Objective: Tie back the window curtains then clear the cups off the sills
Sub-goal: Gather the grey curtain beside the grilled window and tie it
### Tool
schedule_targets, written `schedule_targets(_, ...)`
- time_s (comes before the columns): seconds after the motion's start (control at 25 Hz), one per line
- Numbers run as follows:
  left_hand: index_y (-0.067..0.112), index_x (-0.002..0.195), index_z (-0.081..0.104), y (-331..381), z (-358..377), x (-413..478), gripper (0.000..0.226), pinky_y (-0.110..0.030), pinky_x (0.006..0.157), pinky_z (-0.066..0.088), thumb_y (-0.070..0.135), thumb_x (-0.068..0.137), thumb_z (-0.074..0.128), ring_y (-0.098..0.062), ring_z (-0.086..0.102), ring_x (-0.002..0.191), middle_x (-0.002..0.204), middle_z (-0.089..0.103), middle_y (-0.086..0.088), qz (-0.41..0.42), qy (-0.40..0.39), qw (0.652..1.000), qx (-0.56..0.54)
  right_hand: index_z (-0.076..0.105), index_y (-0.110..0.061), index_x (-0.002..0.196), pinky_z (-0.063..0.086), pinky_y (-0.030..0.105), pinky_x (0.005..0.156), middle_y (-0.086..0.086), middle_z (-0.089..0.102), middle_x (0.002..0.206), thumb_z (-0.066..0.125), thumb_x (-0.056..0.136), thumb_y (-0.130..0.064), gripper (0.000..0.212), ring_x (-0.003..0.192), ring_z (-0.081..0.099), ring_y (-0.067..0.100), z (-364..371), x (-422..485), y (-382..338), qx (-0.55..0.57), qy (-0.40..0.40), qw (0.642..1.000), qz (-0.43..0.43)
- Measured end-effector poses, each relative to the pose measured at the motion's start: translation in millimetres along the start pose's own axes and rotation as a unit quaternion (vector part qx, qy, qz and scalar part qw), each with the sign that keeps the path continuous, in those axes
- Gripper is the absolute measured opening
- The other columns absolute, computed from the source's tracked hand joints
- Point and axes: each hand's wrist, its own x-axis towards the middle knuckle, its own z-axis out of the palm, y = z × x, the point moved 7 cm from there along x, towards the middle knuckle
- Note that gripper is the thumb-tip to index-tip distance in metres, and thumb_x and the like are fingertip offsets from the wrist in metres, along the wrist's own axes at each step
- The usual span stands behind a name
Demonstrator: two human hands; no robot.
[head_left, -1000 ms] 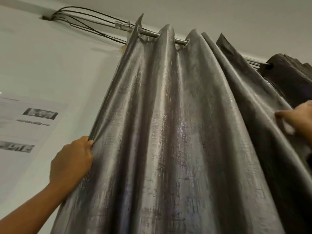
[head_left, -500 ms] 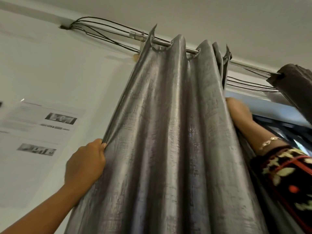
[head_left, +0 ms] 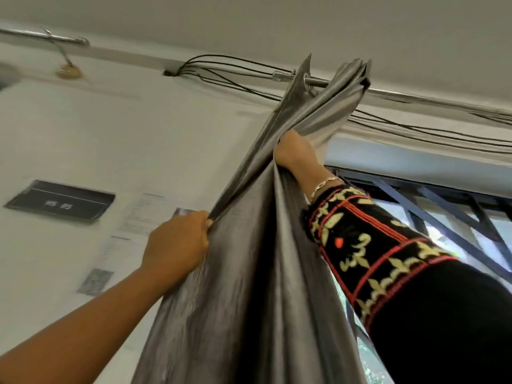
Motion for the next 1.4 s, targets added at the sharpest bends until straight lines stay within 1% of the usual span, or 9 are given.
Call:
schedule_targets(0.24,0.014,0.085,0.050,-41.6,-43.8,21.4,0.022,-0.033,0.070,0.036,0.024,0.098,0.035,-0.035,0.055,0.092,0.100,0.060,-0.017,-0.007,-0.011,1.000,0.016,0.050,0.000,0.124,0.042,0.036,0.090,0.019,0.054,0.126,0.032,0.097,-0.009,0.033,0.116,0.051,0.033,10.3,9.3,-81.9,0.005,0.003,0.998,-0.055)
schedule_targets(0.36,0.013,0.081,0.052,-23.4,-51.6,16.2,0.023,-0.033,0.069,0.037,0.022,0.097,0.037,-0.032,0.054,0.082,0.082,0.055,-0.011,0.020,-0.006,0.999,-0.029,0.050,0.000,0.124,0.042,0.037,0.090,0.018,0.055,0.125,0.032,0.097,-0.009,0.034,0.116,0.051,0.034,16.9,6.3,-79.7,-0.003,-0.017,0.998,-0.064)
schedule_targets(0.52,0.011,0.075,0.052,30.2,-43.8,-9.2,0.038,-0.036,0.066,0.042,0.037,0.088,0.028,-0.028,0.053,0.072,0.070,0.054,-0.005,0.054,-0.003,0.993,-0.108,0.050,0.001,0.122,0.040,0.035,0.095,0.021,0.052,0.129,0.037,0.093,-0.006,0.032,0.119,0.049,0.035,16.4,-20.4,-18.3,-0.029,-0.056,0.997,-0.035)
schedule_targets(0.6,0.017,0.069,0.047,58.6,-32.9,-20.3,0.034,-0.034,0.063,0.038,0.039,0.082,0.025,-0.028,0.051,0.069,0.067,0.052,-0.004,0.058,0.004,0.988,-0.140,0.050,-0.002,0.122,0.042,0.033,0.091,0.021,0.054,0.126,0.038,0.094,-0.007,0.031,0.117,0.051,0.034,5.4,-43.7,17.5,-0.036,-0.053,0.998,-0.026)
schedule_targets(0.76,0.005,0.084,0.055,95.7,0.5,-38.0,0.034,-0.032,0.064,0.035,0.026,0.097,0.032,-0.032,0.057,0.080,0.085,0.062,-0.017,0.023,0.019,0.990,-0.137,0.050,-0.015,0.122,0.036,0.030,0.073,0.016,0.059,0.116,0.044,0.090,-0.011,0.033,0.108,0.056,0.034,-11.6,-98.0,89.6,-0.042,-0.047,0.998,0.002)
schedule_targets(1.0,0.003,0.102,0.058,127.9,21.3,-57.0,0.026,-0.030,0.067,0.034,0.017,0.098,0.036,-0.026,0.055,0.083,0.097,0.063,-0.016,-0.042,0.005,0.993,-0.114,0.056,-0.015,0.102,0.040,0.034,0.071,0.016,0.062,0.101,0.051,0.086,-0.020,0.018,0.098,0.059,0.038,-46.3,-173.6,198.3,0.022,0.007,0.995,0.093)
schedule_targets(1.16,0.002,0.107,0.057,136.9,11.5,-58.0,0.026,-0.029,0.073,0.036,0.015,0.098,0.037,-0.023,0.053,0.086,0.107,0.061,-0.019,-0.040,-0.003,0.997,-0.066,0.057,-0.008,0.082,0.036,0.031,0.065,0.014,0.055,0.078,0.055,0.081,-0.015,0.008,0.088,0.059,0.037,-36.8,-225.6,230.7,0.065,-0.091,0.984,0.142)
schedule_targets(1.24,-0.001,0.109,0.056,140.8,-0.5,-56.3,0.030,-0.034,0.079,0.040,0.017,0.098,0.035,-0.029,0.055,0.094,0.110,0.060,-0.021,-0.036,-0.006,0.999,-0.022,0.046,-0.008,0.066,0.034,0.030,0.063,0.009,0.046,0.064,0.055,0.081,-0.016,0.019,0.080,0.056,0.034,-25.3,-251.1,232.9,0.076,-0.150,0.974,0.154)
schedule_targets(1.4,-0.004,0.107,0.055,149.9,-28.7,-51.8,0.031,-0.037,0.076,0.038,0.021,0.097,0.039,-0.040,0.053,0.104,0.110,0.058,-0.028,-0.039,0.005,0.997,0.073,0.038,-0.010,0.060,0.038,0.029,0.064,0.012,0.051,0.068,0.049,0.082,-0.016,0.025,0.081,0.060,0.033,4.8,-310.8,228.8,0.108,-0.271,0.940,0.179)
